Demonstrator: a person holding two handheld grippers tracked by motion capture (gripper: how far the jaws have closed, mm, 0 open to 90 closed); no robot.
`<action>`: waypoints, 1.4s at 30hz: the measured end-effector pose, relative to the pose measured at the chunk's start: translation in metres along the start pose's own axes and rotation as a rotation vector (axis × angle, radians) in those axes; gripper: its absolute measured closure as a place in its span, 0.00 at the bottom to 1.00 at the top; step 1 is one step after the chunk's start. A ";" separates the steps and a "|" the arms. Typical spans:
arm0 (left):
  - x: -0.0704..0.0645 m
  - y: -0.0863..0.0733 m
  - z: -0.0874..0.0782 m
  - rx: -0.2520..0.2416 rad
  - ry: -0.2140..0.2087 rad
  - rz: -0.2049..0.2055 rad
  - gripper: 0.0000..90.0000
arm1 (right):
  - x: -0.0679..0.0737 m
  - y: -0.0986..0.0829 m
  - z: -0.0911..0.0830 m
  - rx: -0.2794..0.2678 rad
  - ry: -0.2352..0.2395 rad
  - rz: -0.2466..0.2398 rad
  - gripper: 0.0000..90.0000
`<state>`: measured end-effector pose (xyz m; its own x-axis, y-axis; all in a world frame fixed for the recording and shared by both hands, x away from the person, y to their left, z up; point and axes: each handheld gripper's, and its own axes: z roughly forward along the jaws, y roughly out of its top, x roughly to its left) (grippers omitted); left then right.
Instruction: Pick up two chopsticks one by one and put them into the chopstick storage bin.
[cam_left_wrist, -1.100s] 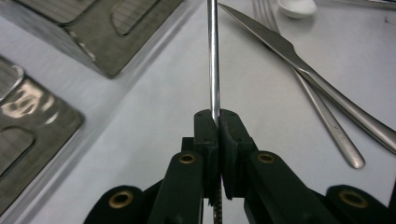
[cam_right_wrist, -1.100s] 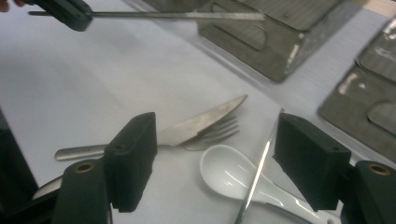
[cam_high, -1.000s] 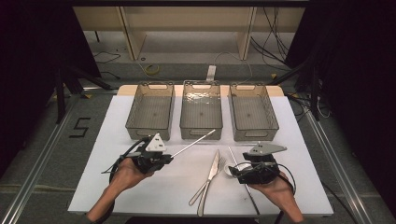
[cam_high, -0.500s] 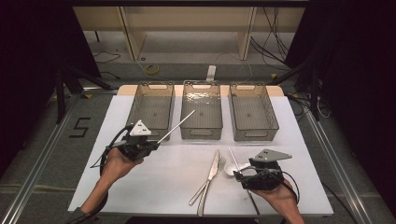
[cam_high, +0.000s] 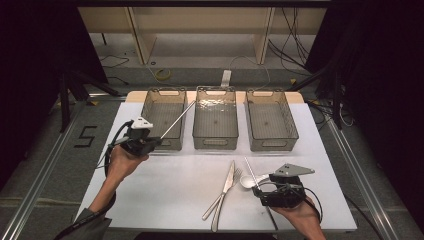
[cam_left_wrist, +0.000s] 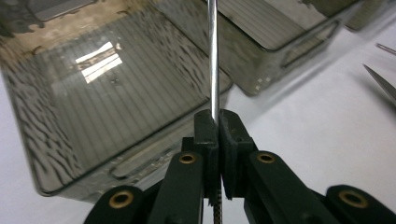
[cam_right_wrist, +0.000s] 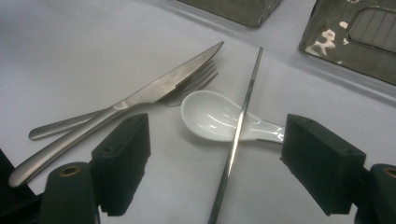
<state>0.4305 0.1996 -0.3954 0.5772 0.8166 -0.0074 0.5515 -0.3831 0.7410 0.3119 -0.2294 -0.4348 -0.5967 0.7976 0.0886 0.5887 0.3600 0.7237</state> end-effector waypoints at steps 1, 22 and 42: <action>0.003 0.002 0.001 0.002 -0.002 -0.013 0.96 | 0.000 0.000 0.000 -0.001 0.001 -0.002 0.27; 0.046 0.035 0.032 0.021 0.068 -0.086 0.96 | 0.008 -0.005 -0.002 0.003 0.017 -0.016 0.27; 0.074 0.030 0.055 0.043 0.111 -0.155 0.95 | 0.009 -0.005 0.000 0.016 0.025 -0.023 0.27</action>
<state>0.5226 0.2247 -0.4105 0.4146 0.9090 -0.0437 0.6551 -0.2648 0.7077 0.3034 -0.2236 -0.4377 -0.6232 0.7769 0.0896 0.5835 0.3856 0.7147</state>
